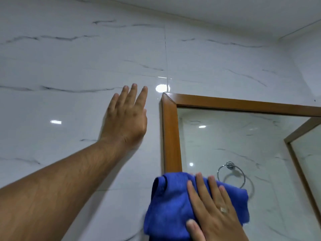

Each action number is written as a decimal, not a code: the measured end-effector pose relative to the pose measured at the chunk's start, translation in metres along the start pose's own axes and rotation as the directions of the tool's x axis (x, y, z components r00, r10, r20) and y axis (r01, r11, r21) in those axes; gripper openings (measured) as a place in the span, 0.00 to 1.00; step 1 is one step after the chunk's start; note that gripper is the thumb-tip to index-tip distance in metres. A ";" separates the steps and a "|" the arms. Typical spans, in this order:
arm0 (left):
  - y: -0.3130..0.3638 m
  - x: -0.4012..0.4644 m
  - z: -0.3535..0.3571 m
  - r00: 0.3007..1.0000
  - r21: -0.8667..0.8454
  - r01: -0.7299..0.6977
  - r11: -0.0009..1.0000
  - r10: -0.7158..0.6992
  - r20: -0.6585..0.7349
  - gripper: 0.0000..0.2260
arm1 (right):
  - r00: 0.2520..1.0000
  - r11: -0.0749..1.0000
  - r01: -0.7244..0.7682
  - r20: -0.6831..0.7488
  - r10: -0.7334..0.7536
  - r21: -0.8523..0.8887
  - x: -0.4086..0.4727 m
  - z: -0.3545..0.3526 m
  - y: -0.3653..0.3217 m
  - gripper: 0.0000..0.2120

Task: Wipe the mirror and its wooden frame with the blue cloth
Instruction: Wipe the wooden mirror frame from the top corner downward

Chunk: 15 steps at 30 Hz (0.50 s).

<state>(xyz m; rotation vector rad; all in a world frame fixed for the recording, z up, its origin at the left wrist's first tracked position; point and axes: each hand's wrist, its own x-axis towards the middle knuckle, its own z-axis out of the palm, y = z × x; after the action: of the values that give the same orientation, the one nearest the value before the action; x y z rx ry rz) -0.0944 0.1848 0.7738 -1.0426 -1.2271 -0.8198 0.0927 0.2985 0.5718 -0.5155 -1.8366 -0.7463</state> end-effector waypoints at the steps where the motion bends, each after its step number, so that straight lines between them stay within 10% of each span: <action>1: 0.001 0.000 0.000 1.000 0.008 -0.006 1.000 0.006 0.012 0.27 | 1.000 1.000 0.013 0.021 -0.013 -0.013 0.005 -0.004 0.005 0.30; 15: 0.002 0.003 -0.006 0.996 0.066 0.062 0.996 -0.066 0.056 0.30 | 0.917 0.979 0.198 -0.342 -0.204 -0.051 0.177 -0.062 0.055 0.24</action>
<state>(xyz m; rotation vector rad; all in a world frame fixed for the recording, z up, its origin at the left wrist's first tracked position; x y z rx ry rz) -0.0901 0.1801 0.7762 -0.9849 -1.3340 -0.7990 0.1046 0.2959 0.7673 -0.1875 -1.5667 -0.9270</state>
